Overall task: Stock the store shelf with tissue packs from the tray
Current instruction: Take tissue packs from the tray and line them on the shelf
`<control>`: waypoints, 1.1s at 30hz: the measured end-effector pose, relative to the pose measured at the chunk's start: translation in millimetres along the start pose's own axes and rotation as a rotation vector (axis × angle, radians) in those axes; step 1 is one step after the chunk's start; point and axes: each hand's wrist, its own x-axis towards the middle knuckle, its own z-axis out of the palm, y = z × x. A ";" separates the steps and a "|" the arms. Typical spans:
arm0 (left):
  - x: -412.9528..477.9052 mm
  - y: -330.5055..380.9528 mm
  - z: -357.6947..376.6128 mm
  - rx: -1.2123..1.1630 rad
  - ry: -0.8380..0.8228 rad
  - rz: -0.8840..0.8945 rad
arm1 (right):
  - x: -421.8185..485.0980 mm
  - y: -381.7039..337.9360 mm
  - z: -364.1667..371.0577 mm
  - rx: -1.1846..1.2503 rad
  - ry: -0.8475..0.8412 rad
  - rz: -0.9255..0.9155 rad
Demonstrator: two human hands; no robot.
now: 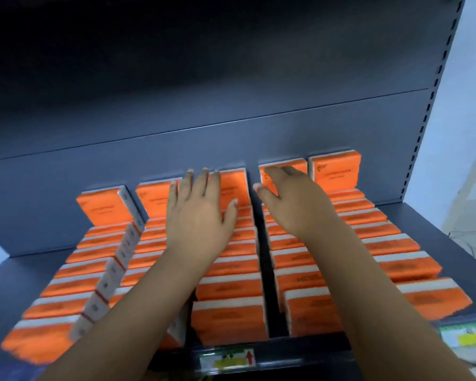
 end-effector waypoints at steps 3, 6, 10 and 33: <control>-27.4 -34.4 -17.3 0.047 0.021 -0.085 | -9.8 -38.4 19.9 -0.017 -0.017 -0.105; -57.3 -65.0 -29.8 0.057 0.026 -0.207 | -21.2 -81.8 40.1 0.006 -0.023 -0.223; -99.8 -101.1 -40.1 0.091 0.034 -0.316 | -39.6 -130.3 63.2 0.041 -0.058 -0.324; -376.1 -239.7 -123.6 0.409 -0.178 -0.814 | -215.7 -350.6 180.6 0.154 -0.410 -0.891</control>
